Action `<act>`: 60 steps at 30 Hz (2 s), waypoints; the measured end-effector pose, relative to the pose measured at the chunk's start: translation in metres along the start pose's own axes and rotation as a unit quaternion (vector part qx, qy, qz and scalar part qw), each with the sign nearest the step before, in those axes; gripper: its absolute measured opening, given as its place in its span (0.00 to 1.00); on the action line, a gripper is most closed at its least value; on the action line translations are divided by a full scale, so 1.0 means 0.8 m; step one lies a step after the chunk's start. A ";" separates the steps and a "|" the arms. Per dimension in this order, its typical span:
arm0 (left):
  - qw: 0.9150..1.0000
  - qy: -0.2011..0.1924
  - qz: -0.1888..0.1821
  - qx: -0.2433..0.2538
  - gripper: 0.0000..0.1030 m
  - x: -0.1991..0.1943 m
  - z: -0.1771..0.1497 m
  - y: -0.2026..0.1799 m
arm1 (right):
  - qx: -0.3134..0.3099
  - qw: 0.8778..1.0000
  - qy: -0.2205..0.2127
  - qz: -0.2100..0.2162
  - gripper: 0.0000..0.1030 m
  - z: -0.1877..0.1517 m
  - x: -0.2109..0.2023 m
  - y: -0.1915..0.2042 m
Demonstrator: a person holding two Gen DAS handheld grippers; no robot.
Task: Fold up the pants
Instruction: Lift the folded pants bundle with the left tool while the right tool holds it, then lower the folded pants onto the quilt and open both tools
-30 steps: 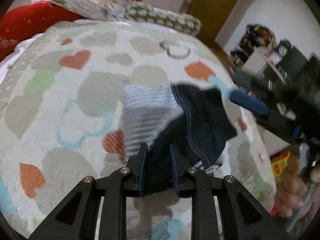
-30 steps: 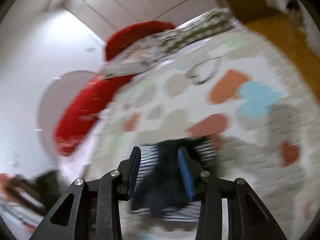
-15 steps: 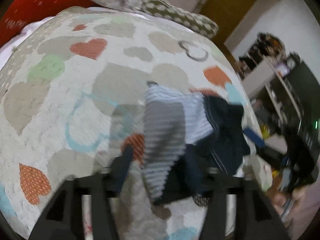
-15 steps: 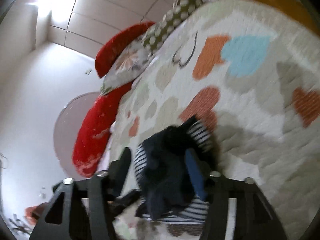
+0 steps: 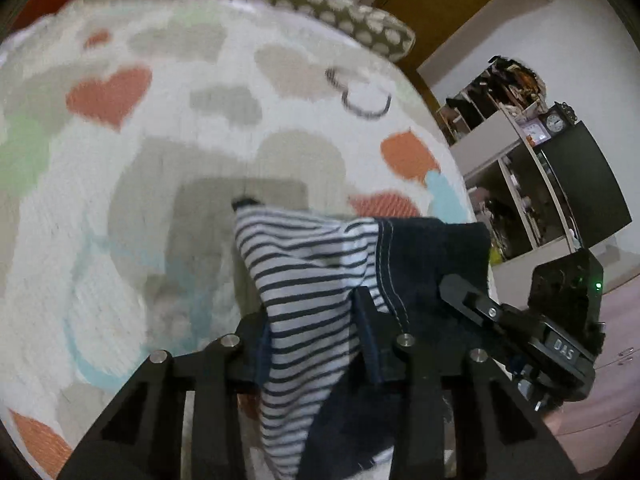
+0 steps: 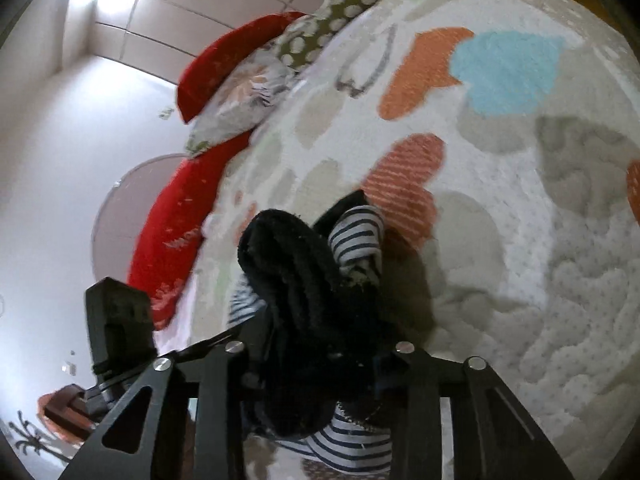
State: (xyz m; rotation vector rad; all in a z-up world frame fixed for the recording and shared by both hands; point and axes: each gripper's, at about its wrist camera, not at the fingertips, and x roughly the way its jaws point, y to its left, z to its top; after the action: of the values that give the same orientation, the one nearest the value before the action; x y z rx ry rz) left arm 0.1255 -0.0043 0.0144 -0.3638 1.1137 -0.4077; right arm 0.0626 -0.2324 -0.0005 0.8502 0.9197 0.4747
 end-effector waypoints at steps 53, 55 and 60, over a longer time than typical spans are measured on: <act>0.914 -0.343 0.197 0.092 1.00 -0.265 -0.179 -0.083 | -0.176 0.945 -0.177 -0.211 0.64 -0.168 -0.125 0.141; 0.920 -0.323 0.203 0.085 1.00 -0.259 -0.183 -0.083 | -0.188 0.940 -0.175 -0.225 0.64 -0.175 -0.124 0.148; 0.926 -0.283 0.234 0.090 1.00 -0.244 -0.198 -0.091 | -0.190 0.939 -0.161 -0.237 0.65 -0.179 -0.119 0.150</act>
State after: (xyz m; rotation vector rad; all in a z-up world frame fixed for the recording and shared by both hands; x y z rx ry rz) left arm -0.1035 0.0155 0.1388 -0.0334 0.5592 0.0306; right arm -0.1103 -0.1644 0.0961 0.3175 0.6658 0.0788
